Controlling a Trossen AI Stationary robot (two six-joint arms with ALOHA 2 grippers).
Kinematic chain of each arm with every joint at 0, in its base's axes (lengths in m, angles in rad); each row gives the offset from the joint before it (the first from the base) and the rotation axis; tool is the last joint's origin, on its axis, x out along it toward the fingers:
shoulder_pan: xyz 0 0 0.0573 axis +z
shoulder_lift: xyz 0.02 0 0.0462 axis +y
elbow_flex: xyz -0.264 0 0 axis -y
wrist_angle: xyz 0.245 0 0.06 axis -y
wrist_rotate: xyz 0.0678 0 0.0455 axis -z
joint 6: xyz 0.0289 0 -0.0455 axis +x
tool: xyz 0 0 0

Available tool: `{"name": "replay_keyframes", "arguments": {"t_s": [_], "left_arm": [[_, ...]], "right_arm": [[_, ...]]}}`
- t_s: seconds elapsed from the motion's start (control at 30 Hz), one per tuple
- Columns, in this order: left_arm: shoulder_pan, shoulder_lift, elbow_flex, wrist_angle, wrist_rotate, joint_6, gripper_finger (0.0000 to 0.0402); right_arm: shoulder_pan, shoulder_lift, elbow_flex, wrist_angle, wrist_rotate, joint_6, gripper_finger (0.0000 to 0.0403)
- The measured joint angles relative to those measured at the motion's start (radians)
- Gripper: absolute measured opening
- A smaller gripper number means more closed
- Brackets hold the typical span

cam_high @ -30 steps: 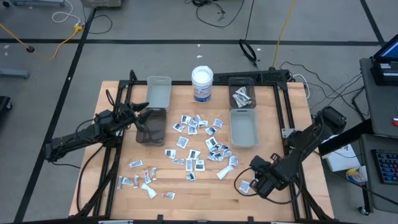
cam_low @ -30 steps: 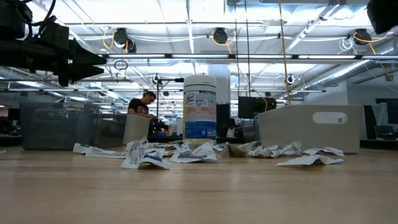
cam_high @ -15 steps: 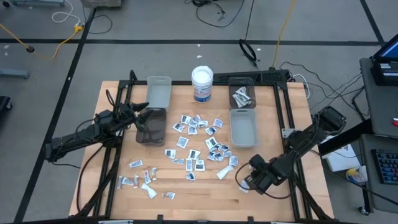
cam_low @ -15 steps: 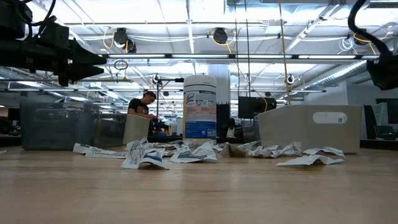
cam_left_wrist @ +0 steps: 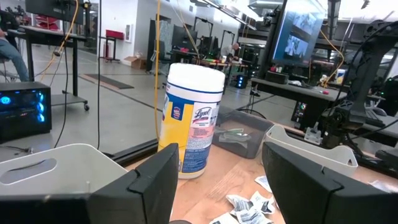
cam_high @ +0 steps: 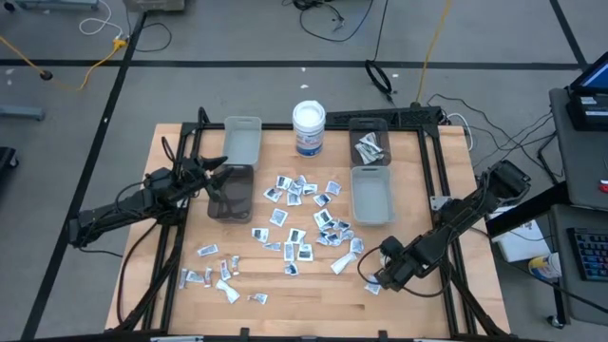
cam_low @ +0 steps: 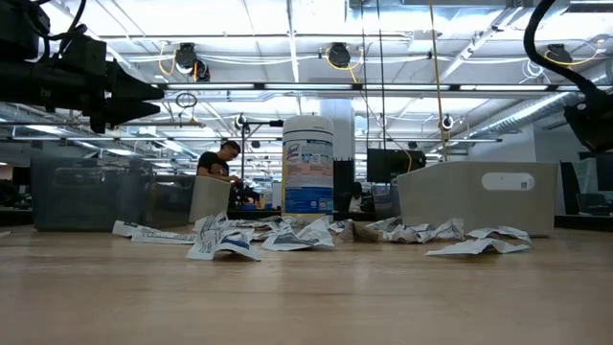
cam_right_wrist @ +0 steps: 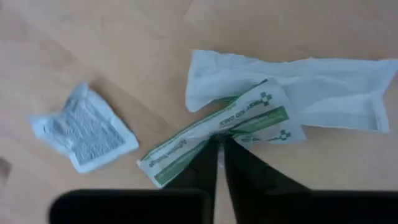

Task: Pick & Place First Aid Supplies
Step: Put the green bandage into the right black bin

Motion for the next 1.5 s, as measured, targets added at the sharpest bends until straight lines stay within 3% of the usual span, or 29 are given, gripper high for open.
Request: {"name": "replay_keyframes", "arguments": {"t_s": [0.23,0.73,1.07,1.17,1.23,1.5], "left_arm": [[0.0,0.0,0.0,0.0,0.0,0.0,0.0237],[0.0,0.0,0.0,0.0,0.0,0.0,0.0237],[0.0,0.0,0.0,0.0,0.0,0.0,0.0237],[0.0,0.0,0.0,0.0,0.0,0.0,0.0237],[0.0,0.0,0.0,0.0,0.0,0.0,0.0237],[0.0,0.0,0.0,0.0,0.0,0.0,0.0237]], "right_arm": [[0.0,-0.002,-0.004,0.005,-0.004,-0.029,0.0002],[0.001,-0.151,0.026,-0.048,-0.083,-0.097,0.0],[0.001,-0.174,0.027,-0.04,-0.072,-0.076,0.0],[0.001,-0.174,0.027,0.024,0.01,-0.096,0.0001],[0.001,-0.174,0.028,0.06,0.08,-0.078,0.0009],[-0.018,-0.174,0.029,0.085,0.058,-0.033,0.0119]]}}
